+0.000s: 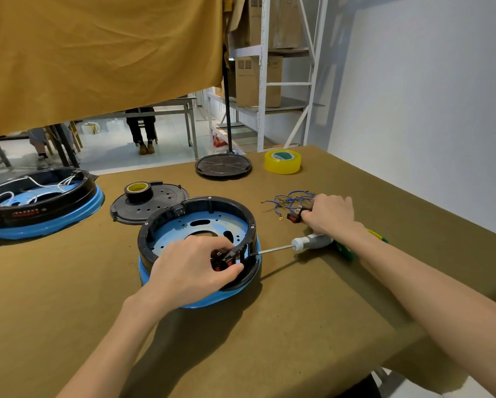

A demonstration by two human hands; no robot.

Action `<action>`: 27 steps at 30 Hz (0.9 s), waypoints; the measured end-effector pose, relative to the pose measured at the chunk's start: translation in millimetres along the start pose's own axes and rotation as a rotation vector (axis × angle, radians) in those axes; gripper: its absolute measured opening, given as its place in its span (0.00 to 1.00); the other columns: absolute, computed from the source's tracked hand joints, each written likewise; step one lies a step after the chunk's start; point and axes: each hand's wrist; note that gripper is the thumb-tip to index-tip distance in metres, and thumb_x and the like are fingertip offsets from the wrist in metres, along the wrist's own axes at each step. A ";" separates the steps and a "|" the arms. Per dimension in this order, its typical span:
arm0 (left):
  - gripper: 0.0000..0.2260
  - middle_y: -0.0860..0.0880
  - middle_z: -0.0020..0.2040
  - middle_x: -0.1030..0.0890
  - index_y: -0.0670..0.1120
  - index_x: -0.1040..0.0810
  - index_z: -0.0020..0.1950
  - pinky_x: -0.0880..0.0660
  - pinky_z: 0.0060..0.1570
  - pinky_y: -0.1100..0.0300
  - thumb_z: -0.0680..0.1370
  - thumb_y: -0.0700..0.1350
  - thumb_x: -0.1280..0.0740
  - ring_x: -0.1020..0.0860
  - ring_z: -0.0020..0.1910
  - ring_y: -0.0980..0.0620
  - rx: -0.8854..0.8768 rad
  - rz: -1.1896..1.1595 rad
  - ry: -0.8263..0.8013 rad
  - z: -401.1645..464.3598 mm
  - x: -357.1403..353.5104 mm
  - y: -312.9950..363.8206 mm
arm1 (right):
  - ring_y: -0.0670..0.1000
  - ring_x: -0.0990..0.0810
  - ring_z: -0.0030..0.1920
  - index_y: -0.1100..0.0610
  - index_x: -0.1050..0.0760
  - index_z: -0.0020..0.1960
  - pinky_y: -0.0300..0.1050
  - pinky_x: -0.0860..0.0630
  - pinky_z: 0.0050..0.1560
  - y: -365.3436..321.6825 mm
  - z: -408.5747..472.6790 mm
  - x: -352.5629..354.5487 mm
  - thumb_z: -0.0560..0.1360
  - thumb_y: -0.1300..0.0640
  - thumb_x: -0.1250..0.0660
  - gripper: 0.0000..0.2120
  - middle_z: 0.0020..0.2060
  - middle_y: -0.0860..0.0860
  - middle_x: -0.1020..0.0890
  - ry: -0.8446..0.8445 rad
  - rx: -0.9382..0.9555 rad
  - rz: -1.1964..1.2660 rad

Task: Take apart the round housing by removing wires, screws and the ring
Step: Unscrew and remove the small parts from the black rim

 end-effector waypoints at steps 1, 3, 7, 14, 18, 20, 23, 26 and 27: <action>0.20 0.62 0.39 0.19 0.61 0.19 0.53 0.20 0.36 0.56 0.74 0.71 0.41 0.21 0.40 0.61 0.001 0.001 0.003 -0.1 -0.3 -0.1 | 0.59 0.21 0.51 0.54 0.25 0.45 0.53 0.32 0.56 0.6 -1.3 2.2 0.77 0.44 0.39 0.14 0.47 0.55 0.16 0.000 0.002 -0.019; 0.20 0.62 0.39 0.19 0.61 0.19 0.53 0.20 0.35 0.56 0.74 0.71 0.41 0.21 0.39 0.61 0.001 0.004 0.008 -0.4 -0.8 0.0 | 0.58 0.21 0.51 0.54 0.25 0.46 0.53 0.30 0.56 2.2 -8.7 7.8 0.78 0.43 0.38 0.15 0.49 0.55 0.17 0.017 0.032 -0.022; 0.20 0.61 0.39 0.19 0.62 0.20 0.52 0.21 0.34 0.56 0.74 0.71 0.42 0.22 0.39 0.60 -0.002 0.011 0.016 -1.5 0.2 0.5 | 0.49 0.21 0.48 0.50 0.22 0.53 0.51 0.24 0.55 9.6 -38.8 20.3 0.80 0.39 0.38 0.16 0.48 0.48 0.18 -0.069 0.293 0.338; 0.20 0.60 0.35 0.23 0.59 0.21 0.48 0.27 0.30 0.61 0.75 0.71 0.43 0.24 0.35 0.58 -0.038 0.109 0.080 -4.9 -1.6 4.7 | 0.46 0.25 0.51 0.45 0.22 0.61 0.51 0.28 0.58 33.6 -85.3 25.2 0.79 0.41 0.34 0.14 0.50 0.45 0.23 -0.150 0.618 0.229; 0.21 0.58 0.36 0.23 0.56 0.20 0.50 0.25 0.30 0.59 0.77 0.70 0.43 0.24 0.34 0.57 0.006 0.218 0.166 -5.5 -8.4 10.3 | 0.49 0.27 0.45 0.48 0.23 0.64 0.47 0.28 0.50 29.1 -108.7 12.6 0.81 0.50 0.34 0.12 0.49 0.44 0.29 0.026 0.663 0.348; 0.23 0.57 0.38 0.22 0.56 0.19 0.53 0.24 0.31 0.59 0.76 0.70 0.43 0.23 0.35 0.56 0.040 0.256 0.187 -5.1 -9.0 10.8 | 0.47 0.26 0.41 0.48 0.23 0.62 0.48 0.25 0.44 25.5 -122.5 8.2 0.81 0.49 0.33 0.11 0.48 0.43 0.29 0.112 0.624 0.436; 0.26 0.58 0.45 0.19 0.57 0.20 0.62 0.20 0.37 0.57 0.76 0.72 0.42 0.21 0.41 0.56 0.043 0.217 0.141 -6.3 -6.5 6.5 | 0.46 0.25 0.39 0.48 0.22 0.61 0.46 0.23 0.40 16.6 -143.1 2.0 0.79 0.49 0.32 0.12 0.46 0.42 0.27 0.171 0.563 0.507; 0.23 0.59 0.51 0.16 0.57 0.22 0.67 0.19 0.43 0.57 0.77 0.67 0.37 0.19 0.47 0.57 0.018 0.126 0.110 -11.0 -2.1 1.5 | 0.45 0.24 0.40 0.48 0.20 0.57 0.43 0.23 0.40 12.7 -154.8 -0.3 0.76 0.50 0.30 0.10 0.45 0.41 0.24 0.209 0.505 0.559; 0.22 0.59 0.52 0.15 0.57 0.22 0.67 0.18 0.44 0.58 0.78 0.66 0.35 0.18 0.48 0.57 0.019 0.099 0.110 -12.5 -0.6 0.5 | 0.44 0.24 0.40 0.47 0.19 0.56 0.41 0.24 0.40 13.6 -156.7 0.2 0.75 0.49 0.29 0.10 0.44 0.40 0.24 0.217 0.484 0.568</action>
Point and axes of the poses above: each hand's wrist, its own z-axis towards the middle knuckle, its own x-axis out of the back of the hand, y = z × x
